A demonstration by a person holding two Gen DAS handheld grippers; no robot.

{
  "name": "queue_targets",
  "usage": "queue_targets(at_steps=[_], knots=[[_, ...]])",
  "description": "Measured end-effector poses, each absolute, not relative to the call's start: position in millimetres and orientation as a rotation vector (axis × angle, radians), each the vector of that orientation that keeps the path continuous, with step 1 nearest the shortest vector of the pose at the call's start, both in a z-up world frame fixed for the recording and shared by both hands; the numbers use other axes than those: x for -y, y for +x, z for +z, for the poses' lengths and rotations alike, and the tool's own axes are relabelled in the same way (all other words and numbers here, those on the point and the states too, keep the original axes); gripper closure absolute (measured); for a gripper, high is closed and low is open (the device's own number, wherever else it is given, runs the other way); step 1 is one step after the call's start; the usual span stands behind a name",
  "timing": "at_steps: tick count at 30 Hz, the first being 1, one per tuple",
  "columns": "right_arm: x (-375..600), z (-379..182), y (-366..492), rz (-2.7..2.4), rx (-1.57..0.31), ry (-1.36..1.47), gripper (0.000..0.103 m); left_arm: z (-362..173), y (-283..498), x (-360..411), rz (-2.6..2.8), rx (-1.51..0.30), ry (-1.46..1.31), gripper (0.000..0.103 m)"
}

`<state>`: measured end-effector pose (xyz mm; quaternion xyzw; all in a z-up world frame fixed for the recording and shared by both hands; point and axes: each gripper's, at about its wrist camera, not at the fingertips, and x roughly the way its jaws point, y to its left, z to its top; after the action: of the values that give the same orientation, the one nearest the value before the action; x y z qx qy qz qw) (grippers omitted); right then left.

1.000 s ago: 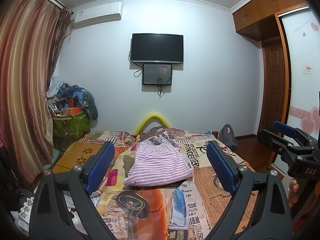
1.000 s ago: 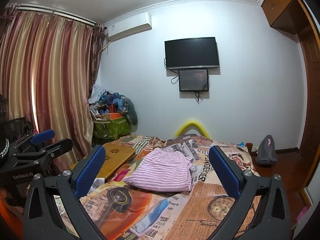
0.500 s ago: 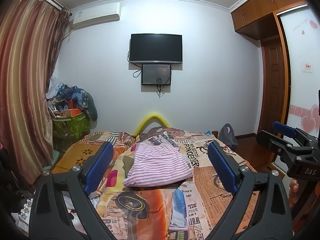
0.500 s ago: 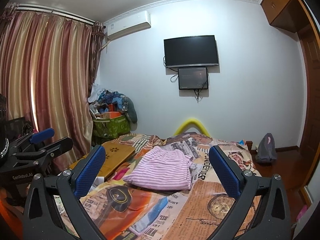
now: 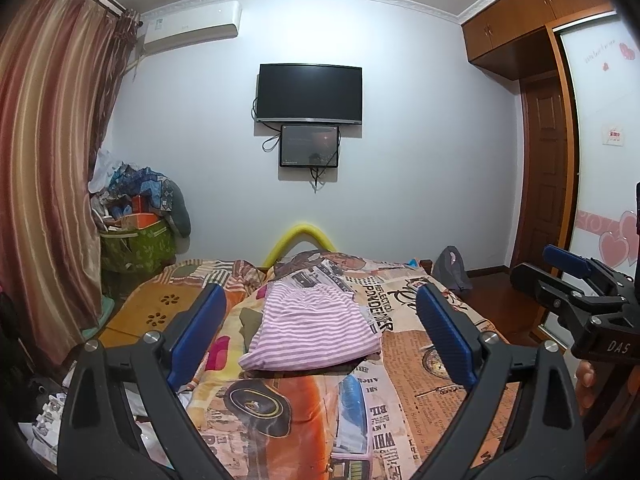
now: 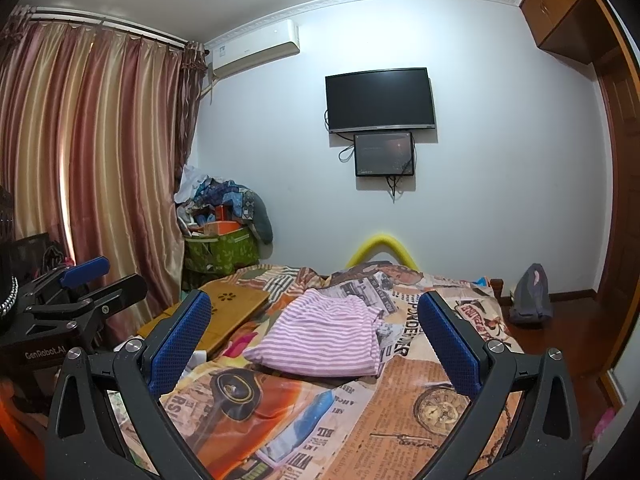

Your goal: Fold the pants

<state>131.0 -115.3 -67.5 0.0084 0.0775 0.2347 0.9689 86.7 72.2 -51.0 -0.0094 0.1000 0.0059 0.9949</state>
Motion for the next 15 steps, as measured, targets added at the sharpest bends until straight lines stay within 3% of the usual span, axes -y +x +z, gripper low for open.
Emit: queue_targets(at_steps=[15], knots=[[114.2, -67.8, 131.2, 0.470, -0.162, 0.021, 0.000, -53.3, 91.0, -75.2, -0.001, -0.216, -0.035, 0.002]])
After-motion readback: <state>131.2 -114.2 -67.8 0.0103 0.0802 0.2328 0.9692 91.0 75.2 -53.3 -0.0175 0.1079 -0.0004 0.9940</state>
